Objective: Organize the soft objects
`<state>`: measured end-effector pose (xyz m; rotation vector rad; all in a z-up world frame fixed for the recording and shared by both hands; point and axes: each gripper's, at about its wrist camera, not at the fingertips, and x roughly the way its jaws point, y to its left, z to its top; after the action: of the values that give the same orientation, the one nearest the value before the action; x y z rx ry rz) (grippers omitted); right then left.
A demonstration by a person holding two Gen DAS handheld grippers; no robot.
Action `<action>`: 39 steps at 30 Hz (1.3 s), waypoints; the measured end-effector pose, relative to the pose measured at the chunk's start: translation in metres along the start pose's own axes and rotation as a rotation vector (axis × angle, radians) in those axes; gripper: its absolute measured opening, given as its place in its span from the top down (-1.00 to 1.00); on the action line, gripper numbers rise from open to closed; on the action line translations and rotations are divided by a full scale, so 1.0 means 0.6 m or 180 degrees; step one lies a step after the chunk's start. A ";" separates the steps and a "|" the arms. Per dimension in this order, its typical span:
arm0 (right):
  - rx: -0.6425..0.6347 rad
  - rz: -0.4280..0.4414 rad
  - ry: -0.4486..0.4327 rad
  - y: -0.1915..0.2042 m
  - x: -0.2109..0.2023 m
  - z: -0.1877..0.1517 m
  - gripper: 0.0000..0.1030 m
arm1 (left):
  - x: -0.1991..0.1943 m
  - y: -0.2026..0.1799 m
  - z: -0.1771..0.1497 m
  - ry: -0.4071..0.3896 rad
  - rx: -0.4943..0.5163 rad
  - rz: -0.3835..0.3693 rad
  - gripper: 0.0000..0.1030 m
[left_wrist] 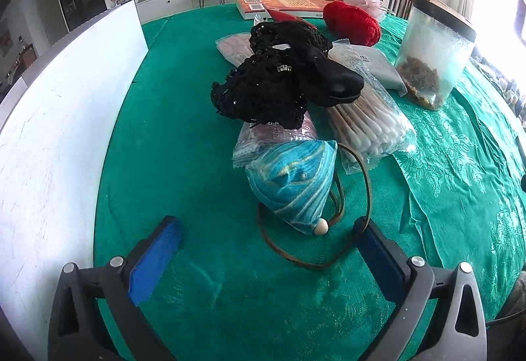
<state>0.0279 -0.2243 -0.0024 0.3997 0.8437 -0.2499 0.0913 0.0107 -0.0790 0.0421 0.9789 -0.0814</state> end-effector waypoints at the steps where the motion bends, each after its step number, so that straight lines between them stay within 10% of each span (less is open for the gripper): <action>1: 0.0004 0.0000 0.0000 0.000 0.000 0.000 -0.60 | 0.000 0.001 0.000 -0.0012 0.0000 0.0003 -1.00; 15: 0.0051 0.0191 -0.0085 -0.005 -0.013 -0.001 -0.60 | 0.017 0.015 0.020 -0.0085 -0.0014 0.0009 -1.00; 22: 0.0342 0.1160 -0.0226 -0.074 -0.022 0.061 -0.60 | 0.022 0.019 0.027 -0.0095 -0.0043 0.0029 -1.00; 26: -0.0443 0.0879 -0.0476 -0.081 -0.011 0.182 -0.74 | 0.020 0.017 0.024 -0.0097 -0.0070 0.0039 -1.00; 39: -0.2013 0.0544 0.0235 0.079 0.248 0.415 -0.73 | 0.018 0.016 0.022 -0.0100 -0.0079 0.0044 -1.00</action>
<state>0.3084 -0.2989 0.0438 -0.1135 0.9068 0.1941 0.1088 0.0186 -0.0805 0.0246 0.9481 -0.0571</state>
